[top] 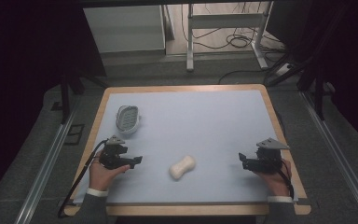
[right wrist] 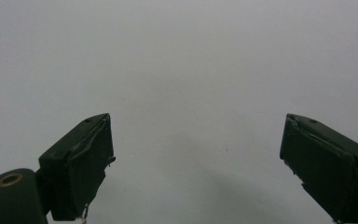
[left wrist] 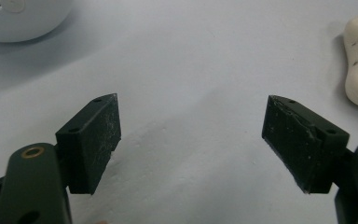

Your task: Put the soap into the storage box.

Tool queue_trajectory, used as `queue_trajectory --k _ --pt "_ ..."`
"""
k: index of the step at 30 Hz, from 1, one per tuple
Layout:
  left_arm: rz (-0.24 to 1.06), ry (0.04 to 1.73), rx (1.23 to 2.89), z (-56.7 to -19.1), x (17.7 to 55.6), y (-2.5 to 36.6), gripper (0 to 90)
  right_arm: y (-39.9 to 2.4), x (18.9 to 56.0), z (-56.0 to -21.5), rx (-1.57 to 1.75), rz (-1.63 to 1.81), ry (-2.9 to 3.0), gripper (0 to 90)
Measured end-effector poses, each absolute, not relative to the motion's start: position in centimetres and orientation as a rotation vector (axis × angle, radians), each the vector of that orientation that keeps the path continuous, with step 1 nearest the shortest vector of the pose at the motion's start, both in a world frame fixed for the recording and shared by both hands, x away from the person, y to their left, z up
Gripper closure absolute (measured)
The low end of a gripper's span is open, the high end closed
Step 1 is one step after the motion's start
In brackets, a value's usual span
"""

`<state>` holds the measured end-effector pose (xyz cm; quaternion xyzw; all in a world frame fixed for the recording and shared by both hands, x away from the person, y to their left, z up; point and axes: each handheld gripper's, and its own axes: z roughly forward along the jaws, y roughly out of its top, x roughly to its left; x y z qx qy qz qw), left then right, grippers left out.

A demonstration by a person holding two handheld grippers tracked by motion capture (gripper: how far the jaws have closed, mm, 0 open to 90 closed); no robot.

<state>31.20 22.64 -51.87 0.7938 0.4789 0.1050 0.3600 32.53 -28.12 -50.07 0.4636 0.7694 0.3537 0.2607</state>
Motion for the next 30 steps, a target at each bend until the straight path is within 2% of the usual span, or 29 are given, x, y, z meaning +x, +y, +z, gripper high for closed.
queue_trajectory --k 4,12,30 --pt "0.311 1.246 2.004 -51.7 31.0 22.7 22.8 -28.4 32.5 -50.1 1.244 1.006 2.098 9.3" --pt "0.260 1.216 2.008 -51.3 30.7 22.5 20.5 -28.4 32.4 -50.0 1.241 1.028 2.106 9.3" --pt "0.319 1.243 1.979 -49.7 29.9 22.8 20.7 -29.7 32.2 -49.4 1.237 1.088 2.085 9.3"
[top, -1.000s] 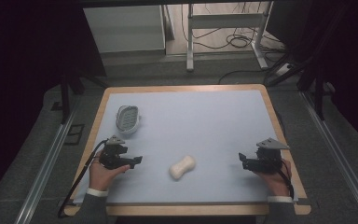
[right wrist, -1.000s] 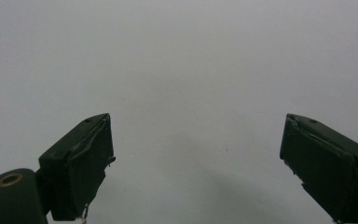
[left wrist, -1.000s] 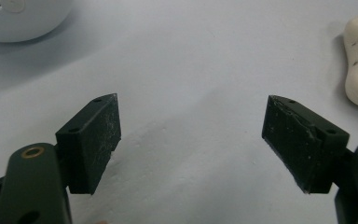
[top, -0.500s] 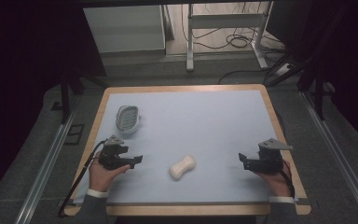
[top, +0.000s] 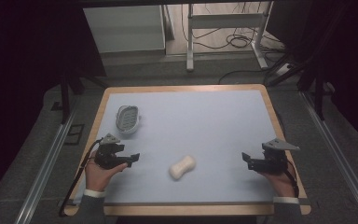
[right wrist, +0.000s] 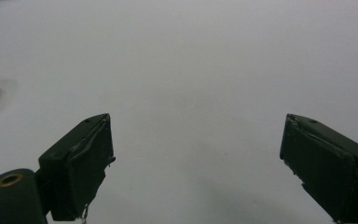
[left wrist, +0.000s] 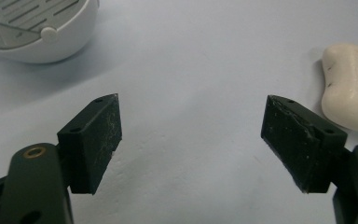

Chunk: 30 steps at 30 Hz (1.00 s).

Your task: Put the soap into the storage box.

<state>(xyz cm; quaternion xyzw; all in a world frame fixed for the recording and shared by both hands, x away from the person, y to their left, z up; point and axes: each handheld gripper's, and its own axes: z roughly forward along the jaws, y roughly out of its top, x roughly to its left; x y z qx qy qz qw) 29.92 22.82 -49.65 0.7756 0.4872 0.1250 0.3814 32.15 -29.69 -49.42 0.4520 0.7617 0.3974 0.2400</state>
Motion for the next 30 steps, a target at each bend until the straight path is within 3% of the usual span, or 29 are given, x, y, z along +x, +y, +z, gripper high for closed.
queue_trajectory --k 30 --pt "0.347 1.114 2.082 -45.9 29.6 19.9 21.5 -29.1 31.8 -48.9 1.196 1.079 2.101 9.2"
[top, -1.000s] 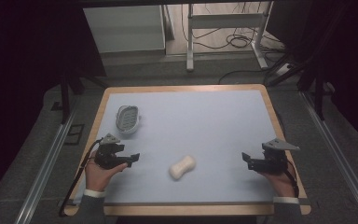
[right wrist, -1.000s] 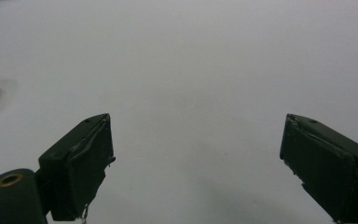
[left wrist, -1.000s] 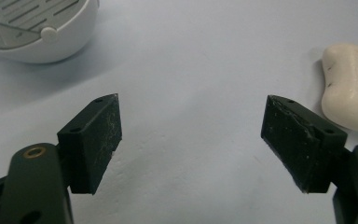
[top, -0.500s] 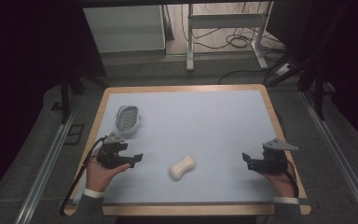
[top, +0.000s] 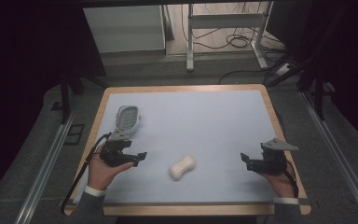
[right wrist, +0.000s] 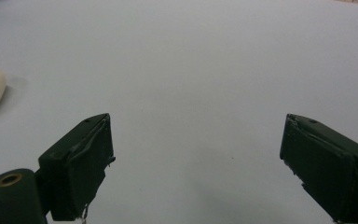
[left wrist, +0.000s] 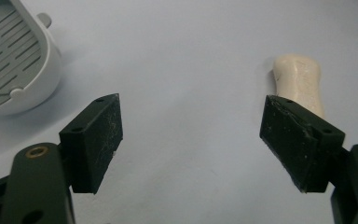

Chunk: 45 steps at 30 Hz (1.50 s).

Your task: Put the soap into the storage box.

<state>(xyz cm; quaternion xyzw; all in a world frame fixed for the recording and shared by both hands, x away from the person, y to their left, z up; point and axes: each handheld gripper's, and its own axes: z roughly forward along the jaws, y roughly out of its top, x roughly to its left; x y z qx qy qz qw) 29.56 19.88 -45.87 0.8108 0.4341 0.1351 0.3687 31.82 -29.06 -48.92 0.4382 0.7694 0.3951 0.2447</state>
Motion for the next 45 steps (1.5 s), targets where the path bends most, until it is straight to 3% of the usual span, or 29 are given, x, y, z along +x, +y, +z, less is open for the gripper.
queue_trajectory --k 45 --pt "0.242 0.973 2.300 -45.4 31.4 11.6 24.7 -29.4 32.0 -49.5 1.209 1.024 2.127 9.3"
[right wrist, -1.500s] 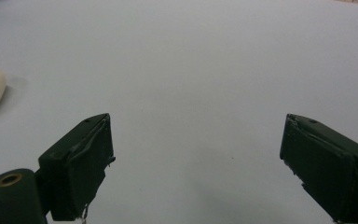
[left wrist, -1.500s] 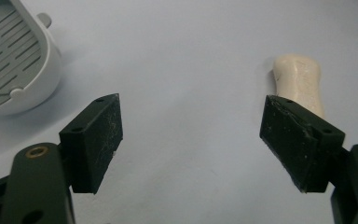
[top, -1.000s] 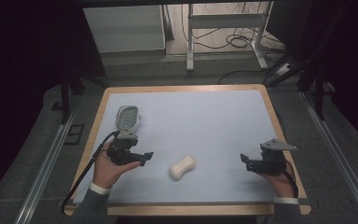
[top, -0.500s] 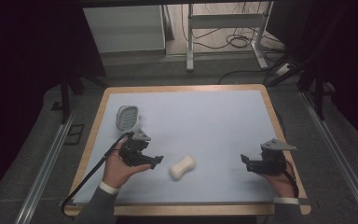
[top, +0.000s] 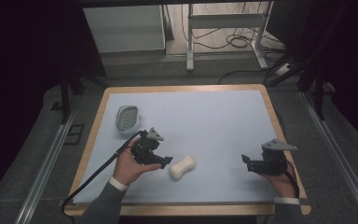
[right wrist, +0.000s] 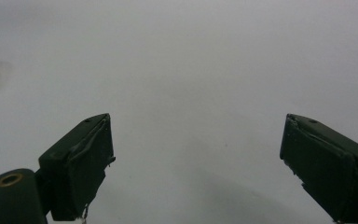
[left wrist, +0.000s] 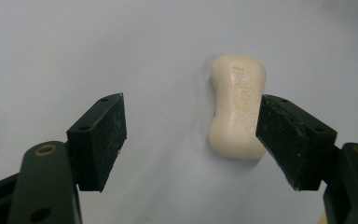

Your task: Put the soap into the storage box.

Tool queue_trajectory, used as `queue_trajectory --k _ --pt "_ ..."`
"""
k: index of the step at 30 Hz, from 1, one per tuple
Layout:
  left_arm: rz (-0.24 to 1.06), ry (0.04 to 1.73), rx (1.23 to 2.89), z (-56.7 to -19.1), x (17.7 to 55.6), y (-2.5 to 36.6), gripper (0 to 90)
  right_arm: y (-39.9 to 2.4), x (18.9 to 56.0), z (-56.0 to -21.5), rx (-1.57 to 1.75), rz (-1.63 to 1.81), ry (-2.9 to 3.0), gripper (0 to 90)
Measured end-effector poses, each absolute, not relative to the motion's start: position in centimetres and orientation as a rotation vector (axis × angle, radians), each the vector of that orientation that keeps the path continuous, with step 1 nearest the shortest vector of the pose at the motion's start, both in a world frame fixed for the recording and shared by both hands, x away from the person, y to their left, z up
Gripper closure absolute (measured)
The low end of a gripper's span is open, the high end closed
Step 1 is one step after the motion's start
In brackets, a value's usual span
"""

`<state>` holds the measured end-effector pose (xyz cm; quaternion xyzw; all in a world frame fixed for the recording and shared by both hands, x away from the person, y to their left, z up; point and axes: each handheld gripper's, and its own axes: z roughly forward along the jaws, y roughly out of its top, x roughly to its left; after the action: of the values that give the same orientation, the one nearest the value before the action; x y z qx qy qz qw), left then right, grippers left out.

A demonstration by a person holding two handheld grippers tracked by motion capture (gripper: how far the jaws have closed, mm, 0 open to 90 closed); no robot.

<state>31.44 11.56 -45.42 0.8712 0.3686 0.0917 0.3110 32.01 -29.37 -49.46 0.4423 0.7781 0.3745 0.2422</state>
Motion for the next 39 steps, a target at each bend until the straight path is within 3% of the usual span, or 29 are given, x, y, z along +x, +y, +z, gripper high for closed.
queue_trajectory --k 22,39 --pt "0.097 0.929 2.448 -48.9 32.4 6.2 27.2 -29.8 32.3 -49.8 1.270 0.982 2.094 9.3" --pt "0.093 0.930 2.515 -50.2 32.9 4.4 29.2 -29.9 32.4 -50.1 1.299 0.965 2.089 9.2"
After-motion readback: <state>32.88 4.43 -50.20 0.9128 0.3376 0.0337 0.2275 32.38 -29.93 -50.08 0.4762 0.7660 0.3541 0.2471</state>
